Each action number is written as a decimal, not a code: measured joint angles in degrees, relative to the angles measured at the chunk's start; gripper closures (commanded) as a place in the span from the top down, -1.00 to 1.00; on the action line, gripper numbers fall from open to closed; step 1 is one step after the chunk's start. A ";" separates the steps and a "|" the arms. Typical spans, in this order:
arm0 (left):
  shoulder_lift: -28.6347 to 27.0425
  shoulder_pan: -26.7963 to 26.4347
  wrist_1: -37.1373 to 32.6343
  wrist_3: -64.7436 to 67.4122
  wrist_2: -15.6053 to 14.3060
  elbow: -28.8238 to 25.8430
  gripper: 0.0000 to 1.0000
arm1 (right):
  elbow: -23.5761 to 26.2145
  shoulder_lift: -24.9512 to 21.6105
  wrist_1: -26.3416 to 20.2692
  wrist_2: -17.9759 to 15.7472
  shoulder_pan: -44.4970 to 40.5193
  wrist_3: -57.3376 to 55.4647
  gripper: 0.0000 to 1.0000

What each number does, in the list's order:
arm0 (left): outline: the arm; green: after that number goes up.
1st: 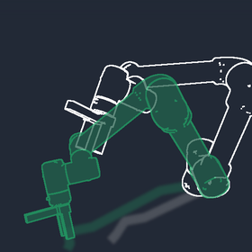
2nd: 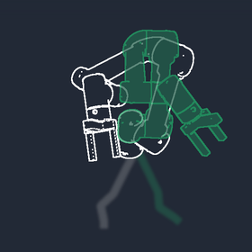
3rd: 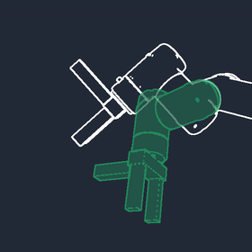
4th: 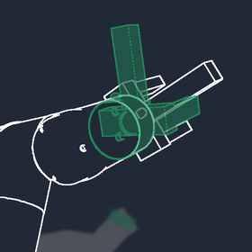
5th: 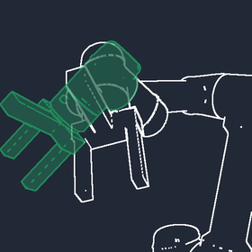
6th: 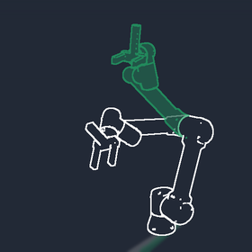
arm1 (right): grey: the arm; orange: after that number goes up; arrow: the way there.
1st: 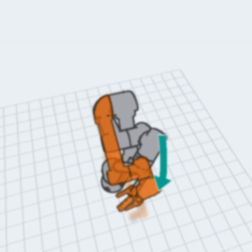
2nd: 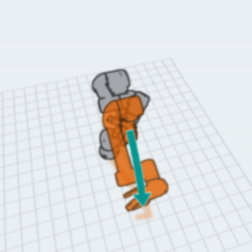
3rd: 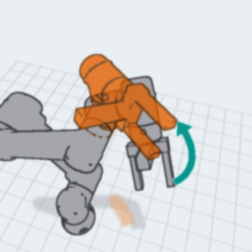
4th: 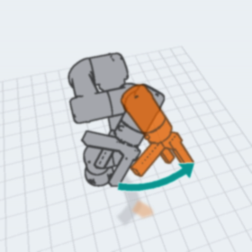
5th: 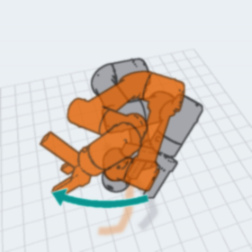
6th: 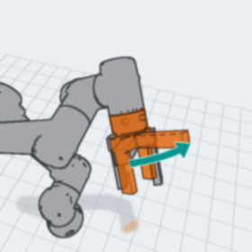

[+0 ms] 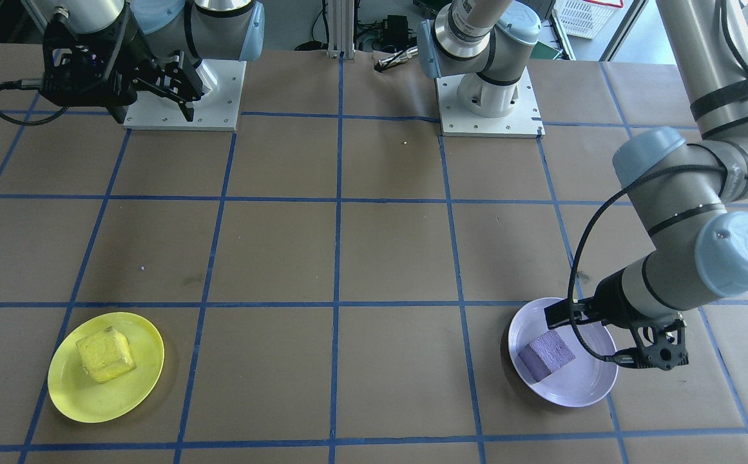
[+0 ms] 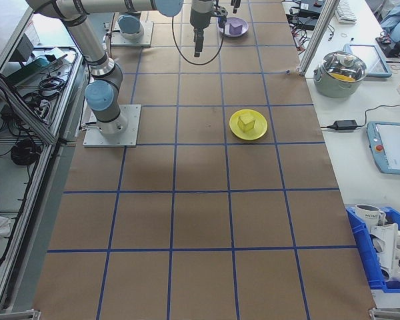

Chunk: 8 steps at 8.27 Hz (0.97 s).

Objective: Sort blocks by color into plates

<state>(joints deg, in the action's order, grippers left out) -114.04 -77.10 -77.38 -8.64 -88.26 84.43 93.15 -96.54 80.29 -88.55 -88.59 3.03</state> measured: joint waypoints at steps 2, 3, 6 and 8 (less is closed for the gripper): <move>7.74 -1.04 -4.93 0.82 0.24 0.41 1.00 | 0.01 -0.01 0.03 -0.10 0.00 0.20 1.00; 11.39 -2.11 -6.94 1.87 0.31 0.60 1.00 | 0.01 -0.02 0.04 -0.02 0.00 0.26 1.00; 17.79 -8.06 -9.38 6.88 0.27 0.73 1.00 | 0.02 -0.04 0.09 0.07 0.00 0.43 1.00; 20.90 -11.92 -9.89 9.27 0.04 0.99 1.00 | -0.02 0.19 0.23 0.06 0.00 0.50 1.00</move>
<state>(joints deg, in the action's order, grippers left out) -93.14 -89.01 -87.27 0.63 -88.22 85.42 93.13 -96.35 80.51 -88.49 -88.59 3.53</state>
